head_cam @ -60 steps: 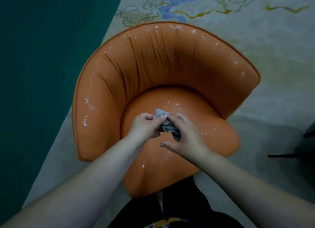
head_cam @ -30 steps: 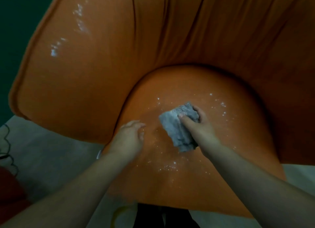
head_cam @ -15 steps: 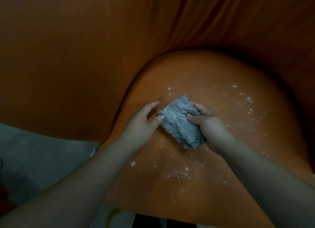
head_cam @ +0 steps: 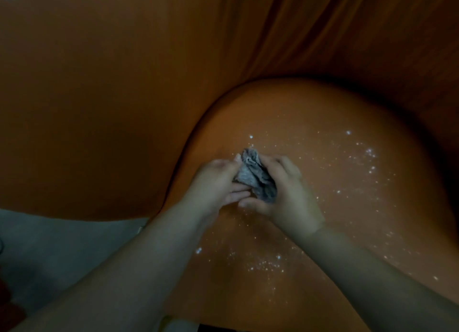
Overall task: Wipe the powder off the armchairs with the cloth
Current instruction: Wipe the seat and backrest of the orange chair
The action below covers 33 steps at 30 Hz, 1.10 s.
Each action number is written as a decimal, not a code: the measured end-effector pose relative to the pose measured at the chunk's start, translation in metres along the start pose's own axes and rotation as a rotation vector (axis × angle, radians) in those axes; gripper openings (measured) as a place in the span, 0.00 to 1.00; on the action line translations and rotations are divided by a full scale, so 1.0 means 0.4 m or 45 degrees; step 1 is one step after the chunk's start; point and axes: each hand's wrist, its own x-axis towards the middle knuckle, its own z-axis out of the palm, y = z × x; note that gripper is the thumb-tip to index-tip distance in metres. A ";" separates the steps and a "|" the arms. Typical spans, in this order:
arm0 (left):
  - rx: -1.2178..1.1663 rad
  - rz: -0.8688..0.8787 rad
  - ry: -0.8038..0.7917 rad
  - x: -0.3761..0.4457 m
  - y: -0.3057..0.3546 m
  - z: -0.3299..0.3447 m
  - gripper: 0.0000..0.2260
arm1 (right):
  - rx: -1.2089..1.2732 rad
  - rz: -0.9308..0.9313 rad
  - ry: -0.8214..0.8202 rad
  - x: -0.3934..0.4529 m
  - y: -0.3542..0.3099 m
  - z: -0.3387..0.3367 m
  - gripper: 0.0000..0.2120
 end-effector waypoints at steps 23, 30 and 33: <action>1.431 0.595 0.453 0.082 -0.119 -0.141 0.23 | -0.342 0.044 0.283 0.213 0.065 0.057 0.21; 1.399 0.537 0.450 0.073 -0.147 -0.159 0.25 | -0.430 -0.056 0.262 0.230 0.068 0.036 0.24; 1.379 0.569 0.463 0.076 -0.154 -0.158 0.25 | -0.412 -0.141 0.306 0.276 0.062 0.046 0.19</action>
